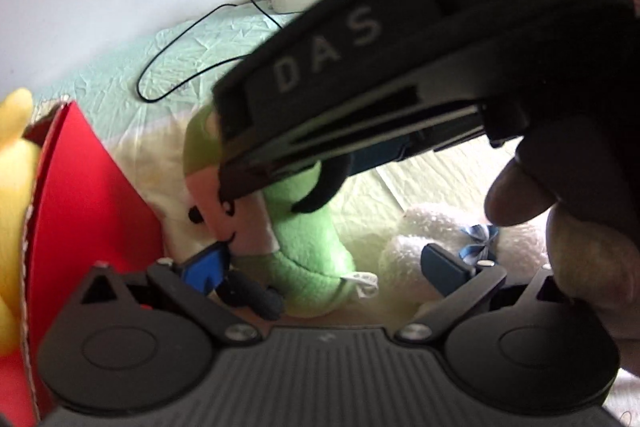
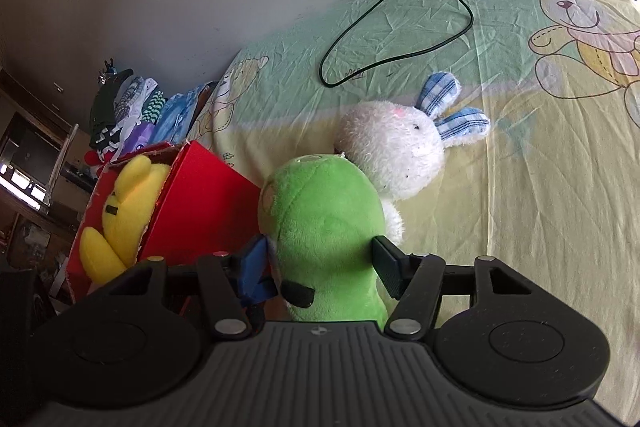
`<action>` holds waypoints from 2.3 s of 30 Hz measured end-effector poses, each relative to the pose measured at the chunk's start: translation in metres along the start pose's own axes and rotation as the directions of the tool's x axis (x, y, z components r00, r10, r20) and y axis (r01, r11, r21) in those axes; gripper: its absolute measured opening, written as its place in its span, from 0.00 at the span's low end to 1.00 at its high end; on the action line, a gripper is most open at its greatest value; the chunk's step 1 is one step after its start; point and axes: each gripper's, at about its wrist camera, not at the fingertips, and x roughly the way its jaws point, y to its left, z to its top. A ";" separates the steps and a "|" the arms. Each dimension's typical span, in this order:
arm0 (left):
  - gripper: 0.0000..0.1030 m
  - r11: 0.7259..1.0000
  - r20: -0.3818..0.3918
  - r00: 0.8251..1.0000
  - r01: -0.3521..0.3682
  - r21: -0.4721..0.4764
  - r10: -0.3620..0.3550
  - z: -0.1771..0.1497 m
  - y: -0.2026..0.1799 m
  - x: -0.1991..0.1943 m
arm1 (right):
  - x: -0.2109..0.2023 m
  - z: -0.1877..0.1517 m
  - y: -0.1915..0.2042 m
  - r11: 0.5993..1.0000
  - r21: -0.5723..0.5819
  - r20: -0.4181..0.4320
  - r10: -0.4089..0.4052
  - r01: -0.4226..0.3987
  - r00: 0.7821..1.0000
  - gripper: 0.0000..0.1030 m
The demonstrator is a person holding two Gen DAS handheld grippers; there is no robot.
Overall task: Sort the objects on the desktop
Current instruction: 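Grasp the green pickle plush with the right gripper while the left gripper grasps it, then carry the green plush with both grippers over the red box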
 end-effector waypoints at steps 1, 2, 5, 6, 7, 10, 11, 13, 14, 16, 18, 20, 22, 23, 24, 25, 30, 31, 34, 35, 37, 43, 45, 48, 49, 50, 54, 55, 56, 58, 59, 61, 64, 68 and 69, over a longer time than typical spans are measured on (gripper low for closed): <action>0.98 1.000 0.003 1.000 0.007 0.002 -0.007 0.000 0.000 -0.002 | -0.001 0.000 -0.004 1.000 0.019 -0.002 0.012 -0.011 1.000 0.54; 0.98 1.000 0.006 1.000 0.013 0.004 -0.013 0.000 0.000 -0.005 | -0.003 -0.001 -0.009 0.999 0.044 0.001 0.020 -0.020 1.000 0.53; 0.98 0.999 0.018 0.999 0.038 -0.008 -0.038 0.000 0.002 -0.014 | -0.014 -0.006 -0.022 0.993 0.110 0.017 0.047 -0.048 0.999 0.49; 0.98 0.999 0.022 0.999 0.048 -0.013 -0.047 -0.001 0.004 -0.017 | -0.018 -0.009 -0.026 0.989 0.135 0.024 0.055 -0.058 0.998 0.48; 0.98 0.998 0.027 0.998 0.059 -0.017 -0.059 -0.001 0.005 -0.020 | -0.024 -0.014 -0.031 0.984 0.164 0.032 0.064 -0.068 0.997 0.48; 0.98 0.993 0.015 0.994 0.111 -0.029 -0.111 0.001 0.004 -0.020 | -0.041 -0.028 -0.041 0.969 0.224 0.057 0.097 -0.108 0.994 0.48; 0.97 0.989 0.005 0.990 0.140 -0.039 -0.140 0.001 0.004 -0.020 | -0.046 -0.032 -0.043 0.964 0.236 0.063 0.110 -0.122 0.992 0.48; 0.88 0.975 -0.008 0.976 0.215 -0.064 -0.215 0.002 0.006 -0.023 | -0.055 -0.042 -0.044 0.956 0.257 0.062 0.130 -0.142 0.990 0.47; 0.86 0.967 -0.010 0.970 0.243 -0.071 -0.244 0.002 0.003 -0.025 | -0.059 -0.047 -0.042 0.956 0.258 0.054 0.127 -0.137 0.990 0.47; 0.86 0.963 0.000 0.965 0.261 -0.062 -0.261 -0.002 -0.003 -0.033 | -0.066 -0.056 -0.037 0.960 0.252 0.048 0.115 -0.124 0.992 0.47; 0.86 0.960 0.020 0.961 0.276 -0.048 -0.275 -0.007 -0.007 -0.045 | -0.075 -0.064 -0.032 0.959 0.252 0.063 0.117 -0.130 0.991 0.48; 0.86 0.955 0.038 0.956 0.292 -0.046 -0.291 -0.010 -0.005 -0.056 | -0.084 -0.069 -0.027 0.957 0.254 0.083 0.124 -0.141 0.989 0.47; 0.86 0.954 0.078 0.952 0.298 -0.034 -0.295 -0.010 -0.002 -0.072 | -0.094 -0.072 -0.020 0.958 0.245 0.106 0.129 -0.151 0.986 0.47; 0.86 0.954 0.095 0.951 0.298 -0.031 -0.294 -0.011 -0.001 -0.080 | -0.098 -0.073 -0.015 0.960 0.231 0.119 0.134 -0.159 0.984 0.47; 0.86 0.954 0.122 0.948 0.298 -0.027 -0.293 -0.010 0.002 -0.090 | -0.101 -0.074 -0.010 0.962 0.217 0.130 0.139 -0.165 0.982 0.47; 0.86 0.954 0.145 0.945 0.298 -0.026 -0.292 -0.011 0.005 -0.101 | -0.107 -0.074 -0.002 0.965 0.196 0.147 0.146 -0.174 0.978 0.48; 0.86 0.953 0.252 0.926 0.301 -0.041 -0.282 -0.013 0.025 -0.143 | -0.122 -0.076 0.035 0.974 0.094 0.234 0.178 -0.205 0.956 0.48; 0.86 0.953 0.269 0.922 0.301 -0.043 -0.280 -0.013 0.029 -0.150 | -0.124 -0.076 0.042 0.975 0.076 0.249 0.186 -0.210 0.951 0.48; 0.86 0.955 0.310 0.913 0.294 -0.047 -0.266 -0.017 0.044 -0.167 | -0.125 -0.077 0.062 0.973 0.032 0.286 0.211 -0.229 0.935 0.48; 0.86 0.958 0.321 0.912 0.285 -0.045 -0.256 -0.019 0.049 -0.172 | -0.124 -0.077 0.069 0.972 0.015 0.294 0.220 -0.235 0.930 0.48; 0.86 0.964 0.340 0.911 0.262 -0.045 -0.232 -0.024 0.060 -0.181 | -0.119 -0.075 0.083 0.970 -0.014 0.301 0.234 -0.241 0.924 0.49; 0.86 0.967 0.366 0.911 0.239 -0.091 -0.191 -0.037 0.108 -0.199 | -0.092 -0.068 0.130 0.969 -0.077 0.299 0.246 -0.234 0.922 0.49; 0.86 0.964 0.362 0.914 0.240 -0.116 -0.184 -0.041 0.128 -0.201 | -0.079 -0.064 0.144 0.969 -0.081 0.286 0.247 -0.233 0.926 0.49; 0.86 0.953 0.355 0.916 0.257 -0.158 -0.188 -0.047 0.159 -0.201 | -0.055 -0.056 0.162 0.970 -0.060 0.261 0.243 -0.235 0.934 0.49; 0.86 0.951 0.356 0.916 0.259 -0.169 -0.187 -0.049 0.168 -0.201 | -0.048 -0.054 0.170 0.971 -0.061 0.257 0.240 -0.233 0.936 0.49; 0.86 0.950 0.358 0.916 0.256 -0.180 -0.180 -0.052 0.179 -0.203 | -0.041 -0.052 0.177 0.971 -0.068 0.252 0.238 -0.228 0.938 0.49; 0.86 0.951 0.356 0.924 0.227 -0.212 -0.141 -0.066 0.213 -0.200 | -0.015 -0.048 0.204 0.971 -0.095 0.224 0.237 -0.221 0.945 0.49; 0.86 0.949 0.347 0.927 0.226 -0.221 -0.140 -0.068 0.222 -0.197 | -0.008 -0.047 0.209 0.970 -0.098 0.216 0.238 -0.221 0.947 0.49; 0.86 0.947 0.336 0.931 0.227 -0.229 -0.142 -0.070 0.230 -0.193 | 0.001 -0.048 0.214 0.971 -0.100 0.207 0.234 -0.218 0.950 0.49; 0.86 0.943 0.297 0.943 0.224 -0.247 -0.147 -0.071 0.250 -0.182 | 0.017 -0.047 0.221 0.975 -0.089 0.189 0.216 -0.202 0.958 0.49; 0.86 0.942 0.284 0.947 0.222 -0.251 -0.147 -0.072 0.257 -0.179 | 0.026 -0.047 0.224 0.978 -0.075 0.180 0.205 -0.194 0.962 0.49; 0.86 0.944 0.259 0.955 0.209 -0.254 -0.142 -0.074 0.267 -0.170 | 0.040 -0.048 0.227 0.982 -0.042 0.165 0.190 -0.185 0.968 0.49; 0.85 0.946 0.215 0.967 0.190 -0.263 -0.135 -0.074 0.281 -0.154 | 0.058 -0.048 0.231 0.987 -0.009 0.157 0.159 -0.159 0.975 0.49; 0.86 0.948 0.172 0.977 0.171 -0.267 -0.128 -0.075 0.290 -0.140 | 0.082 -0.045 0.232 0.997 0.016 0.147 0.079 -0.082 0.986 0.48; 0.86 0.950 0.164 0.979 0.162 -0.268 -0.120 -0.074 0.293 -0.137 | 0.085 -0.045 0.229 0.995 0.040 0.141 0.082 -0.089 0.987 0.48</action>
